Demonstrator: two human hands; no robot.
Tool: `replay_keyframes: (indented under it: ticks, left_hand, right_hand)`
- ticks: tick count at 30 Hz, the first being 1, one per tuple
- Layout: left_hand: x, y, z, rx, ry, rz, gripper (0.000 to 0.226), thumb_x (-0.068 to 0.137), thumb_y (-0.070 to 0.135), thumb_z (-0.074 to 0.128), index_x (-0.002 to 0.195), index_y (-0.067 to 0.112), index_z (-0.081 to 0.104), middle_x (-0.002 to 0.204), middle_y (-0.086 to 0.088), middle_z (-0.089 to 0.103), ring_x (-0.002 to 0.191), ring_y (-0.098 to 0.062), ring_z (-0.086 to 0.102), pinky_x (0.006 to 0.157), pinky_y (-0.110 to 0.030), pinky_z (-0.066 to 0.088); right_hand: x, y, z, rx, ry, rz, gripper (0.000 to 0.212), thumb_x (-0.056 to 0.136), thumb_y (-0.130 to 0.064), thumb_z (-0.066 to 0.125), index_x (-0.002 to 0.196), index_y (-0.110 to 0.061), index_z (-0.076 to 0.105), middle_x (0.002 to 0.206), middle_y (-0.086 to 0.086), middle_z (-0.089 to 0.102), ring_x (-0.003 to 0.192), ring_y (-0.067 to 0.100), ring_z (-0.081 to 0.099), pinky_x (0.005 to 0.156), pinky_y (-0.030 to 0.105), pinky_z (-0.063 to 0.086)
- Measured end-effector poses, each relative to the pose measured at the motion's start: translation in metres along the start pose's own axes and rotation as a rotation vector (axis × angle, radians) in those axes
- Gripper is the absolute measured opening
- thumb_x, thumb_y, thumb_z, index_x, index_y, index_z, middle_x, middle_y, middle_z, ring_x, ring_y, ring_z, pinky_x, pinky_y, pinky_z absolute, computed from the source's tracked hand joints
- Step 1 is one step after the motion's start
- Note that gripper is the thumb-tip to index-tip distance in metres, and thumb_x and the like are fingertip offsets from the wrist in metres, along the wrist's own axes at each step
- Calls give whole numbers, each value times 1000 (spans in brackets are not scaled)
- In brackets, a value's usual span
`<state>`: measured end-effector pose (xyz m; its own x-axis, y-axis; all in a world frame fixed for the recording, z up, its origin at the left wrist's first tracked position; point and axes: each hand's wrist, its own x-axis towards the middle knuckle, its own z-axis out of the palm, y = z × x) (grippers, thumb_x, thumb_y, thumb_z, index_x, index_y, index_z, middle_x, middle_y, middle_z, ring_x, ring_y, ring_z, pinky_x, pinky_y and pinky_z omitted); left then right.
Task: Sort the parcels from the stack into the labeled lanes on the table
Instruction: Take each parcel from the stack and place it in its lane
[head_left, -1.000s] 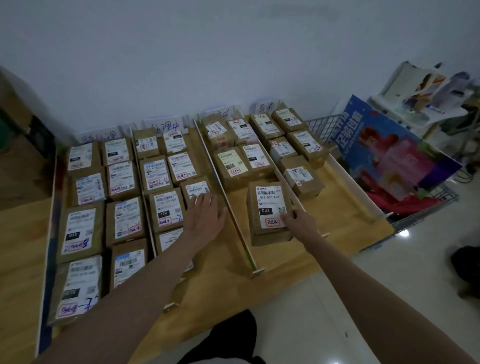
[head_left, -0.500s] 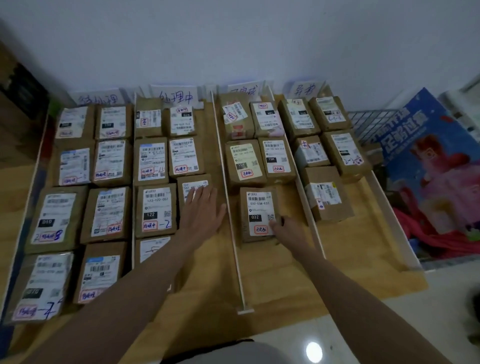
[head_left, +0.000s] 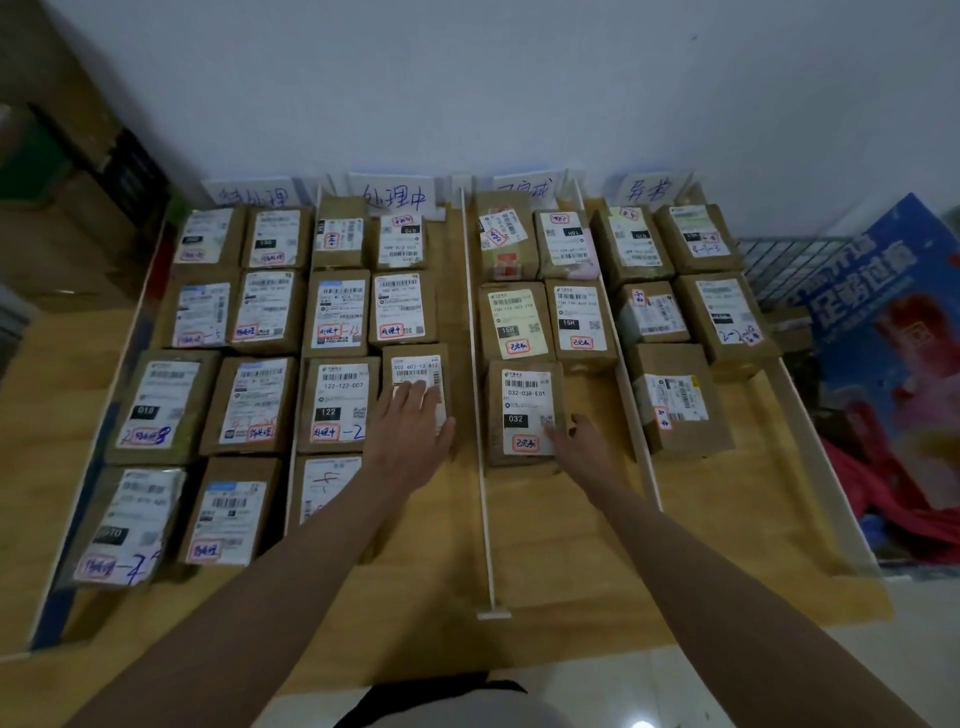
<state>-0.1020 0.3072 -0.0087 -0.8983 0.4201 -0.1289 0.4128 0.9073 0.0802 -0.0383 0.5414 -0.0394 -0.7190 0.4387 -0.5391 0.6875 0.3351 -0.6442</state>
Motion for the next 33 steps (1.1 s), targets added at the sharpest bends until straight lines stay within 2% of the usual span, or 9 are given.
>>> replay_keyframes:
  ticks: [5,8,11,13,17,20,25,30,33]
  left_hand:
    - [-27,-9,-26,34,14,-33,60,103,47,27,151,12,33,157,-9,33,147,-24,24,124,-43,8]
    - [-52,-20,-41,74,50,-50,61,102,48,27,148,10,38,152,-11,40,144,-26,31,122,-46,16]
    - [-85,-29,-57,100,125,-72,56,102,46,31,141,8,48,145,-12,49,137,-28,40,119,-44,24]
    - [-110,-37,-64,88,152,-96,55,103,45,29,139,9,50,144,-12,50,137,-28,41,118,-44,23]
    - [-152,-60,-75,123,130,-150,59,102,47,25,146,11,40,150,-9,41,141,-26,33,121,-45,19]
    - [-182,-86,-87,118,171,-188,58,102,46,29,144,9,44,150,-11,43,141,-29,35,121,-46,20]
    - [-213,-139,-101,133,201,-259,57,103,45,30,148,11,38,149,-9,42,140,-27,35,120,-44,20]
    - [-232,-193,-109,95,258,-291,54,101,44,37,141,9,49,144,-12,49,136,-29,41,118,-45,23]
    - [-239,-233,-115,113,273,-281,59,99,46,28,136,8,53,136,-12,55,127,-30,49,112,-46,32]
  right_hand:
    - [-42,-27,-21,-198,205,-221,47,101,-29,49,140,-4,42,136,17,52,124,32,51,100,46,46]
    - [-75,-37,-30,-398,334,-446,38,100,-25,47,134,-7,48,130,12,55,120,28,51,98,41,44]
    - [-109,-47,-26,-525,414,-581,39,100,-29,47,134,-10,47,133,11,53,124,28,49,103,42,41]
    - [-131,-54,-15,-549,418,-658,44,100,-30,46,140,-14,44,142,9,49,133,28,43,111,44,36]
    - [-170,-71,14,-628,381,-765,47,102,-34,38,147,-18,38,152,7,39,144,26,31,120,47,24]
    - [-193,-86,39,-608,345,-807,48,102,-34,39,148,-19,36,152,4,39,143,26,31,120,47,24]
    - [-223,-113,79,-638,303,-861,50,104,-36,35,150,-17,35,154,5,37,145,25,29,121,45,21]
    - [-238,-145,126,-666,261,-854,54,104,-39,33,154,-17,28,160,6,28,149,25,21,122,45,20]
    - [-246,-169,160,-661,278,-849,53,104,-38,33,154,-19,27,160,5,28,149,25,23,122,45,20]
